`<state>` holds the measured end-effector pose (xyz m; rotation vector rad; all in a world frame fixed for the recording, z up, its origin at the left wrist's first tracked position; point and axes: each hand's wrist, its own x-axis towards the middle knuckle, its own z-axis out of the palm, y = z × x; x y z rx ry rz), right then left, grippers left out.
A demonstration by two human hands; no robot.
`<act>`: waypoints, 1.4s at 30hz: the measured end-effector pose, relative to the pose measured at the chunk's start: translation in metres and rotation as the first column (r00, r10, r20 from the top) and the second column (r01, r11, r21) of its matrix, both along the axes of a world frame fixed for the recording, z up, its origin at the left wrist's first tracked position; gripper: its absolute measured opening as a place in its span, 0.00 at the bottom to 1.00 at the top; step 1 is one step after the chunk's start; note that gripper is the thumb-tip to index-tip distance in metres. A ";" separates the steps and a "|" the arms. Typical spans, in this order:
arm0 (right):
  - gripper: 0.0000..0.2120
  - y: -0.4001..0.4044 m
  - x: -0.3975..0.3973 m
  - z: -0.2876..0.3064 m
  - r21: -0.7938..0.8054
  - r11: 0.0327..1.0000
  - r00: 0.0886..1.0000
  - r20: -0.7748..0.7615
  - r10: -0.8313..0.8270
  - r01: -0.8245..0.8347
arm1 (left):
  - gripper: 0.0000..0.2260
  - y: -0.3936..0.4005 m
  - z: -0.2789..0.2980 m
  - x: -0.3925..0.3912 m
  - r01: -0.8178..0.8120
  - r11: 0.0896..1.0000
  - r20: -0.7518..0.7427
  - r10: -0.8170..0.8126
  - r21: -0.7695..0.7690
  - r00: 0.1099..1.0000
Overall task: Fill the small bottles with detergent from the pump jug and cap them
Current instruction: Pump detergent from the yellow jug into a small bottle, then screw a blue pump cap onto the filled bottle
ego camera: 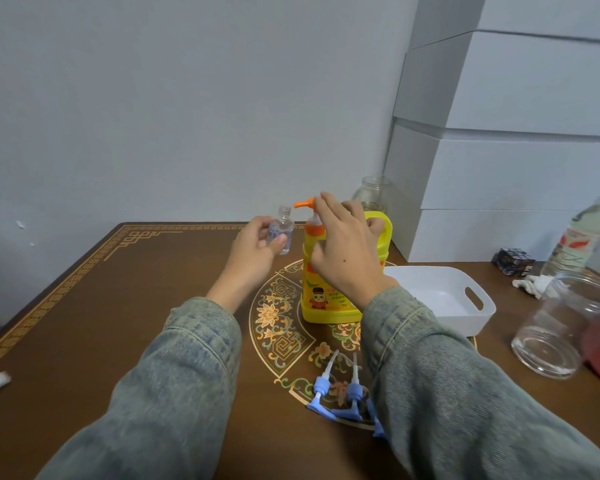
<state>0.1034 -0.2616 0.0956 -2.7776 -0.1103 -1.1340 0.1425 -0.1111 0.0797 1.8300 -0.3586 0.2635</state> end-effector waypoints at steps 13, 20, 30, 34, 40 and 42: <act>0.26 -0.003 -0.064 -0.046 0.283 0.937 0.977 0.001 0.211 -0.203 | 0.13 0.009 -0.025 -0.073 0.112 0.982 -0.024 -0.117 -0.153 0.993; 0.27 -0.016 -0.113 -0.088 0.252 0.935 0.932 -0.196 0.304 -0.252 | 0.20 0.012 -0.064 -0.123 0.115 0.988 -0.064 -0.122 -0.105 0.990; 0.20 -0.005 -0.112 -0.110 -0.253 0.929 0.803 -0.592 0.074 -0.272 | 0.22 0.024 -0.110 -0.149 0.108 0.991 -0.182 -0.120 -0.073 0.976; 0.15 -0.003 -0.099 -0.114 -0.343 0.894 0.786 -0.618 0.016 -0.288 | 0.21 0.024 -0.115 -0.147 0.101 0.991 -0.202 -0.118 -0.092 0.972; 0.21 -0.005 -0.097 -0.110 -0.347 0.854 0.792 -0.600 0.115 -0.387 | 0.22 0.026 -0.117 -0.142 0.098 0.991 -0.214 -0.116 -0.091 0.970; 0.22 -0.004 -0.101 -0.107 -0.331 0.840 0.785 -0.597 0.168 -0.431 | 0.22 0.027 -0.118 -0.141 0.087 0.992 -0.212 -0.105 -0.091 0.972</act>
